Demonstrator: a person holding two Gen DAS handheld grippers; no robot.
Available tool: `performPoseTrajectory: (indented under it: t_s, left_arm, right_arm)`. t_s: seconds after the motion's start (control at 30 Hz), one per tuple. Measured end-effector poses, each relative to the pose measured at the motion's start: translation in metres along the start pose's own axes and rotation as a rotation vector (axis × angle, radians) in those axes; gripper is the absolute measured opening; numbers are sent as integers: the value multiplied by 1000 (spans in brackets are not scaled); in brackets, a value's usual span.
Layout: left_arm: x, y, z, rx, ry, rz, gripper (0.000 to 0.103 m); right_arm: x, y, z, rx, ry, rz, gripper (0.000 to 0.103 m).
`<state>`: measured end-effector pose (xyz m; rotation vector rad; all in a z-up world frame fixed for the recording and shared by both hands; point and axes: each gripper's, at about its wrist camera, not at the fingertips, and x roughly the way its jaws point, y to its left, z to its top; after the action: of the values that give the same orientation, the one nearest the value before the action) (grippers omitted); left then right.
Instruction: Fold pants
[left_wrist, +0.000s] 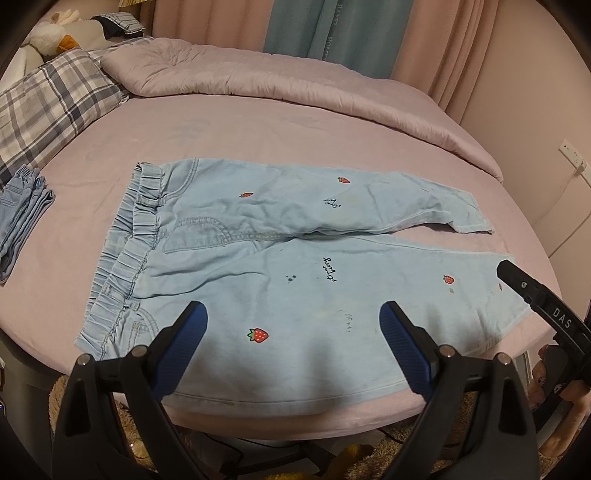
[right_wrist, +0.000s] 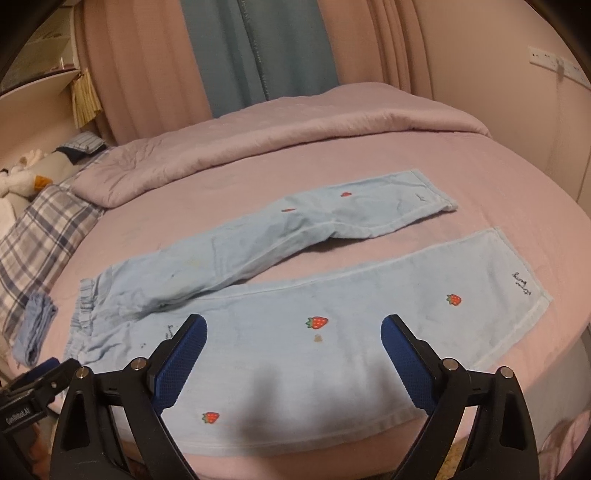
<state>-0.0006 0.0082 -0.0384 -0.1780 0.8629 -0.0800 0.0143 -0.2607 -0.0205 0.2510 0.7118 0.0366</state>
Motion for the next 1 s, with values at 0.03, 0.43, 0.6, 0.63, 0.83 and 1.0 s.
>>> performPoseTrajectory:
  t_s: [0.03,0.43,0.6,0.63,0.83,1.0]
  left_arm:
    - [0,0,0,0,2,1,94]
    - [8,43,8,-77,1,42,85]
    - [15,111,10,-192,21,195,79]
    - [17,124,10,-221,30,221,79]
    - [31,166,-1,-339,102,213,77]
    - [53,179,-11,-443,167,110,50]
  right_arm:
    - [0,0,0,1,0,1,96]
    - [1,-43,2,89,-3,-20,96]
    - [2,-133,2,280,37,-134,80]
    - [2,-149,0,317,43,-161,79]
    - [-1,-232,-18,508,63,-289,71]
    - [15,-260,-21,597,76,-214,55]
